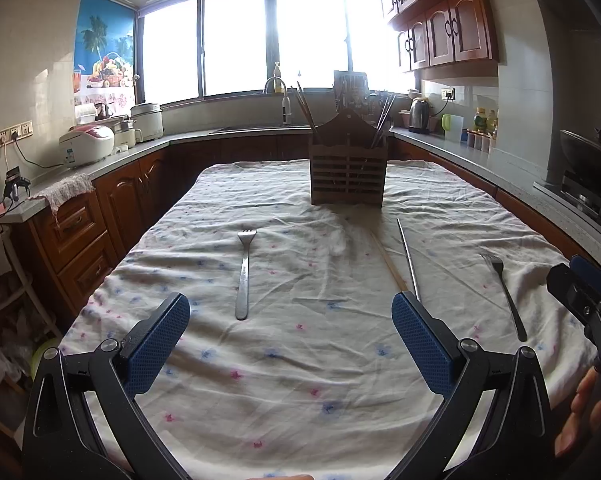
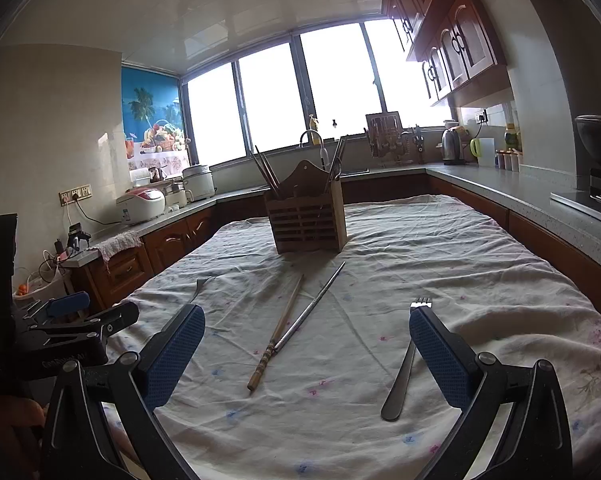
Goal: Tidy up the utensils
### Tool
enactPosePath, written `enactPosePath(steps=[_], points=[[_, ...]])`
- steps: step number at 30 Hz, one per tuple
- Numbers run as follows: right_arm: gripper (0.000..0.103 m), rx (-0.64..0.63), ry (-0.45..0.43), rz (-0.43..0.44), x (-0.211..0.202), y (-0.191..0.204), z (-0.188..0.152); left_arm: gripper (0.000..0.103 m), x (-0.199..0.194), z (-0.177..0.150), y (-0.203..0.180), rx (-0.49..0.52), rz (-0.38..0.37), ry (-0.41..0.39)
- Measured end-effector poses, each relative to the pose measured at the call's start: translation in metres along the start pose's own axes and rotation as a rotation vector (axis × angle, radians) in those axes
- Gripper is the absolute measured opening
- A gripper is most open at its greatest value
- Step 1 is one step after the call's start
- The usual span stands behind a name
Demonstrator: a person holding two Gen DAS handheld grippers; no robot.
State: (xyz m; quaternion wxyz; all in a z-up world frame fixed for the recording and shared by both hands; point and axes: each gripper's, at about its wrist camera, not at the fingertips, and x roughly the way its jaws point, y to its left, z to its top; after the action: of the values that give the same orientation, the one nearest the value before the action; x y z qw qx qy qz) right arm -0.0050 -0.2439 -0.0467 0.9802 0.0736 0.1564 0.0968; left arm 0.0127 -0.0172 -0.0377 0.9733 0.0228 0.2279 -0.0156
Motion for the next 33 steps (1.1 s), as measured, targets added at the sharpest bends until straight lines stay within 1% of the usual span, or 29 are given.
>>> enactPosePath(steps=[8, 20, 33], points=[[0.103, 0.005, 0.003, 0.0, 0.0024, -0.0007, -0.0003, 0.103, -0.0013, 0.0011, 0.0039, -0.01, 0.005, -0.008], [0.103, -0.018, -0.027, 0.007, 0.0001, 0.0046, -0.0027, 0.103, -0.0075, 0.0021, 0.0043, -0.008, -0.004, -0.046], [0.103, -0.012, -0.036, -0.001, 0.0009, 0.0029, -0.0037, 0.103, -0.0094, 0.0015, 0.002, -0.004, -0.013, -0.055]])
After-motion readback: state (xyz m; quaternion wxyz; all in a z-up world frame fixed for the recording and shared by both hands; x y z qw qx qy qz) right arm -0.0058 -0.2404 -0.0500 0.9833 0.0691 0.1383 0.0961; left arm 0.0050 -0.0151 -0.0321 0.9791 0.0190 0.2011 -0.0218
